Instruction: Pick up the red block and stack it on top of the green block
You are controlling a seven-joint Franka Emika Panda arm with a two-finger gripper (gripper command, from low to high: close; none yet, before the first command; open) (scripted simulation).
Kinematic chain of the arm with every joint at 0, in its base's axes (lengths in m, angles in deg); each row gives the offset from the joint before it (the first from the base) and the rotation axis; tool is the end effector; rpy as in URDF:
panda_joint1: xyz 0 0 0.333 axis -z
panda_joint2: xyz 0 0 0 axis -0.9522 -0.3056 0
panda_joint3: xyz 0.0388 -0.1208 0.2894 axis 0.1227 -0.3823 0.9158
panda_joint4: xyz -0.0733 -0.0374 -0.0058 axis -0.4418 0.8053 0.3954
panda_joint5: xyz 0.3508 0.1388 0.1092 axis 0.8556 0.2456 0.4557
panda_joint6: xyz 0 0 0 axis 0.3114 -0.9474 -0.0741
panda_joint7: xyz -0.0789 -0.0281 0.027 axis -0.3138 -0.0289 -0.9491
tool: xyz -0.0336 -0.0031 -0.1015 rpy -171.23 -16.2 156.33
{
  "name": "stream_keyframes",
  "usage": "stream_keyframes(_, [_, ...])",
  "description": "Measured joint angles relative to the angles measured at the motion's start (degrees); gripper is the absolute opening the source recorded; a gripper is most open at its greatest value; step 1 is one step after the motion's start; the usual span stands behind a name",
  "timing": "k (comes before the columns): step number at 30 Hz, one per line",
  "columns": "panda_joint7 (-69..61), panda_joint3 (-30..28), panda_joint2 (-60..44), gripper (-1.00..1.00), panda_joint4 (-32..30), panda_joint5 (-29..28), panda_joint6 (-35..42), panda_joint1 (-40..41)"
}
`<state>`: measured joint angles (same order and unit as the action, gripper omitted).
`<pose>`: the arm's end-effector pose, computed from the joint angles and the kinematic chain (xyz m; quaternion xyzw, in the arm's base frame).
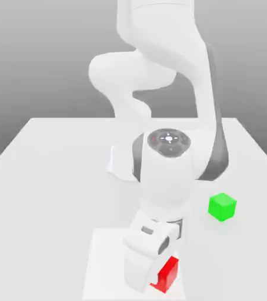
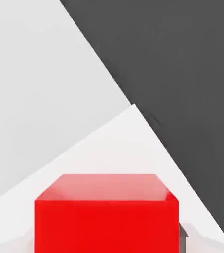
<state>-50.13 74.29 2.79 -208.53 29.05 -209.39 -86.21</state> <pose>0.4542 0.0557 0.1435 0.9959 0.0904 -0.0009 0.0002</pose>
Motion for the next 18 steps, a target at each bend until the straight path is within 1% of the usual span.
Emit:
stream_keyframes(2, [0.59, -0.65, 2.20, -1.00, -0.34, -0.88, 1.78, -0.48])
stream_keyframes(6, [2.63, -2.14, 9.84, -1.00, -1.64, -3.63, 8.11, -1.53])
stream_keyframes(9, [1.28, 1.22, 14.48, -1.00, -5.12, -1.95, 9.62, -4.12])
stream_keyframes(13, [-0.83, 5.79, 20.58, -1.00, -10.64, 0.61, 10.39, -11.76])
stream_keyframes(15, [-1.34, 7.16, 23.76, -1.00, -13.45, 1.12, 10.68, -15.35])
stream_keyframes(18, [-1.33, 9.88, 28.62, -1.00, -17.71, 0.83, 11.03, -18.56])
